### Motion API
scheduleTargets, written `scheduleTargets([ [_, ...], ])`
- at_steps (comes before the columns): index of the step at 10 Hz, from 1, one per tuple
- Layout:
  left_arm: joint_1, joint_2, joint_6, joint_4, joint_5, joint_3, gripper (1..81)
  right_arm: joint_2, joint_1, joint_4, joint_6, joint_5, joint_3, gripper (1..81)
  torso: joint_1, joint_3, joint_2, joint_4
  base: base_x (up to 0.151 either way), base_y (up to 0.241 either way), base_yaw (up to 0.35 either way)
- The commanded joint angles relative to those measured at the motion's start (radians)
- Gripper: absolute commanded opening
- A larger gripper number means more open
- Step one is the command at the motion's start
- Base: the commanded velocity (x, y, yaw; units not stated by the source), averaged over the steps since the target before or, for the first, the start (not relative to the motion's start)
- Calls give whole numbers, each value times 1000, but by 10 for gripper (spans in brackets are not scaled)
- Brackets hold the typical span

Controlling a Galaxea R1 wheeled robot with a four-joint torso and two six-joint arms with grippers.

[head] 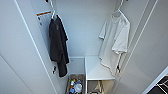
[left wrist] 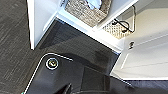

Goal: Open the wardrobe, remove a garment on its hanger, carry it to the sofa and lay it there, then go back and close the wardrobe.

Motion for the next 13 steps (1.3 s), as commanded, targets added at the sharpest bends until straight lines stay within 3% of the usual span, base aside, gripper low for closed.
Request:
scheduleTargets([
  [1, -28, 20, -2, -17, 87, -34, 811, 58, 6, -7, -3, -43, -84, 811, 0, 0, 0, 0, 0, 0, 0],
  [8, -22, 37, 1, -10, 90, -65, 811, 128, 11, -30, -18, -49, -151, 811, -2, 1, -1, 0, -71, 0, 0],
  [9, -22, 40, 5, -7, 90, -67, 811, 144, 38, -117, -47, -96, -152, 811, -3, 1, -2, 0, 0, 0, 0],
  [10, -22, 43, 10, -3, 121, -65, 811, 162, 75, -285, -88, -171, -151, 811, -4, 1, -2, 0, 0, 0, 0],
  [11, -22, 48, 21, 34, 152, -65, 811, 167, 107, -410, -119, -208, -148, 811, -4, 1, -2, 0, 0, 0, 0],
  [12, -20, 60, 22, 110, 203, -67, 811, 180, 167, -611, -142, -298, -131, 811, -4, 1, -2, 0, 0, 0, 0],
  [13, -20, 69, 22, 148, 233, -74, 811, 194, 217, -706, -145, -412, -96, 811, -3, 1, -2, 0, 0, 0, 0],
])
